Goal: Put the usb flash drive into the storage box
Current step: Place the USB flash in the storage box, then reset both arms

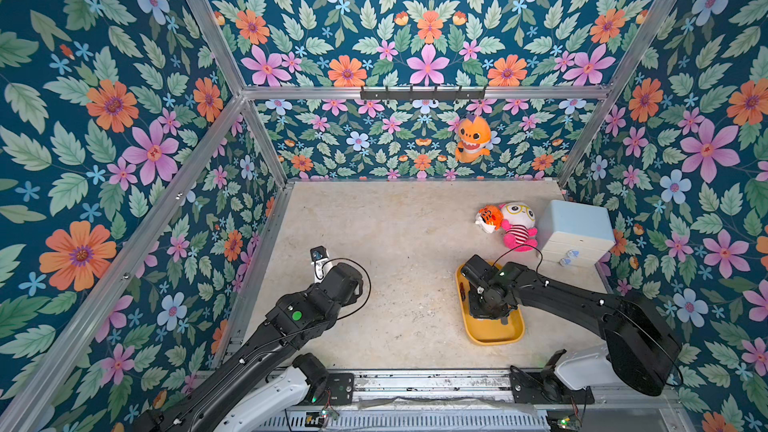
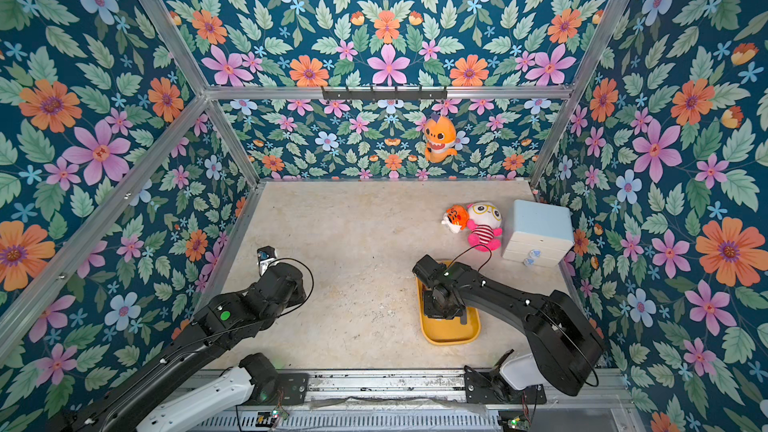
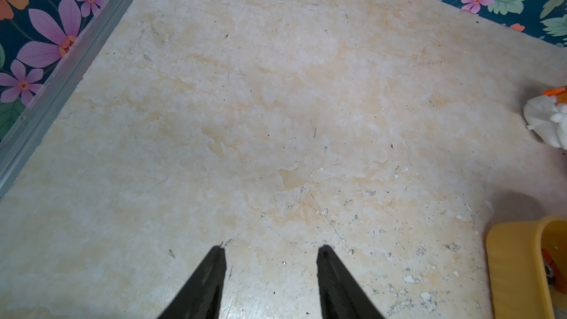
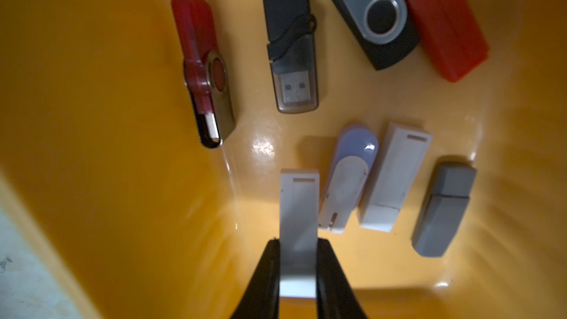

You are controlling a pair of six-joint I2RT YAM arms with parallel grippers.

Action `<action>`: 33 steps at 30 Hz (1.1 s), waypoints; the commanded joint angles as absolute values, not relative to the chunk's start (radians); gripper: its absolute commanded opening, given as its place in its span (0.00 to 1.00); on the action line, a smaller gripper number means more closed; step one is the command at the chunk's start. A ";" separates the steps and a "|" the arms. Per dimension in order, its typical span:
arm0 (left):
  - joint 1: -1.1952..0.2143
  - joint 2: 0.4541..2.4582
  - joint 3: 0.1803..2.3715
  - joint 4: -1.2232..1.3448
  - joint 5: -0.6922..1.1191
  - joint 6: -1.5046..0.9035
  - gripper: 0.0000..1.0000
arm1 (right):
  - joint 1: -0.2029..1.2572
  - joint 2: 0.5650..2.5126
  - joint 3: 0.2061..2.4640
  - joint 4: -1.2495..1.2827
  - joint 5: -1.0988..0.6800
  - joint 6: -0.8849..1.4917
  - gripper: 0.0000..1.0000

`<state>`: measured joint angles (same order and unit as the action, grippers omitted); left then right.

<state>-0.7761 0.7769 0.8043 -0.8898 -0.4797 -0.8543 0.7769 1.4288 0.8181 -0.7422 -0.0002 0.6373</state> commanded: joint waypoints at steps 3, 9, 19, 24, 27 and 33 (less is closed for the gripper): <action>-0.775 0.781 0.802 -0.880 -0.481 -0.841 0.55 | 0.777 1.448 0.831 -0.734 -0.014 0.631 0.19; -0.775 0.824 0.807 -0.875 -0.477 -0.837 0.57 | 0.778 1.446 0.852 -0.746 -0.020 0.617 0.32; -0.776 0.882 0.779 -0.692 -0.553 -0.798 0.77 | 0.776 1.299 0.981 -0.857 0.162 0.602 0.60; -0.775 0.886 0.743 -0.538 -0.819 -0.717 0.79 | 0.754 1.074 0.947 -0.722 0.461 0.532 0.70; -0.770 0.850 0.636 -0.302 -0.921 -0.558 0.78 | 0.729 0.877 0.773 -0.464 0.644 0.429 0.76; -0.676 0.798 0.364 0.261 -0.961 -0.115 0.81 | 0.689 0.585 0.364 0.016 0.925 0.189 0.81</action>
